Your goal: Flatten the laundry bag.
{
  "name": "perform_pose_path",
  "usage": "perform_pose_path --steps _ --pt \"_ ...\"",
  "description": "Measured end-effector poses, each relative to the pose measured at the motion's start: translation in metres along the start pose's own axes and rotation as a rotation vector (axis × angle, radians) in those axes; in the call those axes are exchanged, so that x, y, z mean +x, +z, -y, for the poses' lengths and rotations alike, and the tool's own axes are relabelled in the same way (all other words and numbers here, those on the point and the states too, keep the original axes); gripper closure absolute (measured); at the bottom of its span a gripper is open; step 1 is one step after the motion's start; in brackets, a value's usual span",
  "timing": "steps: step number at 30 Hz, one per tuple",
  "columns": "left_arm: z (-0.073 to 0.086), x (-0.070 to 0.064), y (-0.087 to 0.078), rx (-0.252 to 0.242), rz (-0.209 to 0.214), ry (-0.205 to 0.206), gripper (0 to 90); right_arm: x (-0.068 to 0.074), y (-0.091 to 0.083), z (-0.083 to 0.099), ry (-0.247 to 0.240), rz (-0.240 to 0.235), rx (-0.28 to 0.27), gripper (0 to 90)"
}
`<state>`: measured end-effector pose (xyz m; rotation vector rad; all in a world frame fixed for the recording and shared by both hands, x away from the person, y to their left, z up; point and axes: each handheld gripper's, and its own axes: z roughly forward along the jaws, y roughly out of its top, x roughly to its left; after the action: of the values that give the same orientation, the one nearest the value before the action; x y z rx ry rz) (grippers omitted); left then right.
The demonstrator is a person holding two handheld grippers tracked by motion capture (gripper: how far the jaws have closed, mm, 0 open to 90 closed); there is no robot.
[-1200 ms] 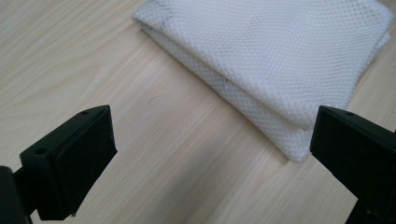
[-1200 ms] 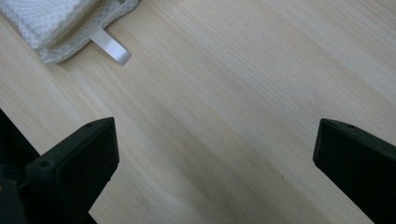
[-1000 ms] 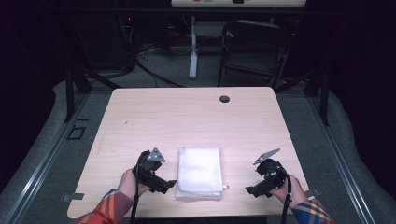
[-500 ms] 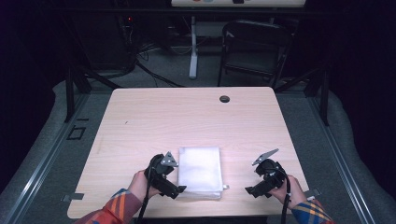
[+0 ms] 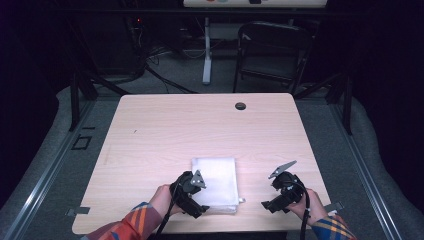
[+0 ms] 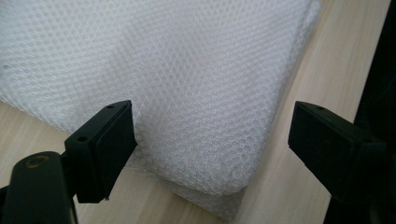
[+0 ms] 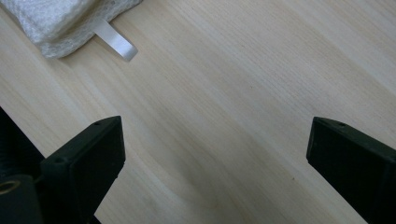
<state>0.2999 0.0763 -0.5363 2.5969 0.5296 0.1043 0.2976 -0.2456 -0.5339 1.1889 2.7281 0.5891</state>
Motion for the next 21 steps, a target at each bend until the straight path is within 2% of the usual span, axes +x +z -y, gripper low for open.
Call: perform_pose_path --steps 2,8,9,10,12,15,18,19,21 --pt "0.0 -0.001 0.004 0.033 -0.02 0.022 19.5 0.0 0.001 0.0 0.001 -0.005 0.003 4.5" --pt "0.001 -0.002 0.009 0.054 -0.049 0.041 25.7 0.004 0.002 -0.002 -0.002 -0.016 -0.007 6.5" --pt "0.001 -0.003 0.01 0.057 -0.057 0.043 27.0 0.004 0.002 -0.003 -0.012 -0.008 0.009 7.1" --pt "0.001 -0.003 0.011 0.064 -0.056 0.045 31.2 0.006 0.003 -0.005 -0.01 -0.001 -0.001 7.9" --pt "0.001 -0.004 0.013 0.07 -0.061 0.051 33.8 0.008 0.003 -0.007 -0.019 -0.001 -0.009 8.6" --pt "0.001 -0.005 0.015 0.073 -0.057 0.045 38.3 0.009 0.004 -0.008 -0.027 -0.005 -0.006 9.3" --pt "0.0 -0.007 0.015 0.077 -0.073 0.052 43.8 0.011 0.006 -0.01 -0.029 -0.007 -0.002 11.2" --pt "0.0 -0.006 0.015 0.076 -0.058 0.054 47.1 0.011 0.006 -0.01 -0.033 -0.005 0.001 11.8" --pt "0.0 -0.006 0.015 0.075 -0.06 0.051 51.7 0.012 0.006 -0.011 -0.027 0.01 -0.002 13.1"
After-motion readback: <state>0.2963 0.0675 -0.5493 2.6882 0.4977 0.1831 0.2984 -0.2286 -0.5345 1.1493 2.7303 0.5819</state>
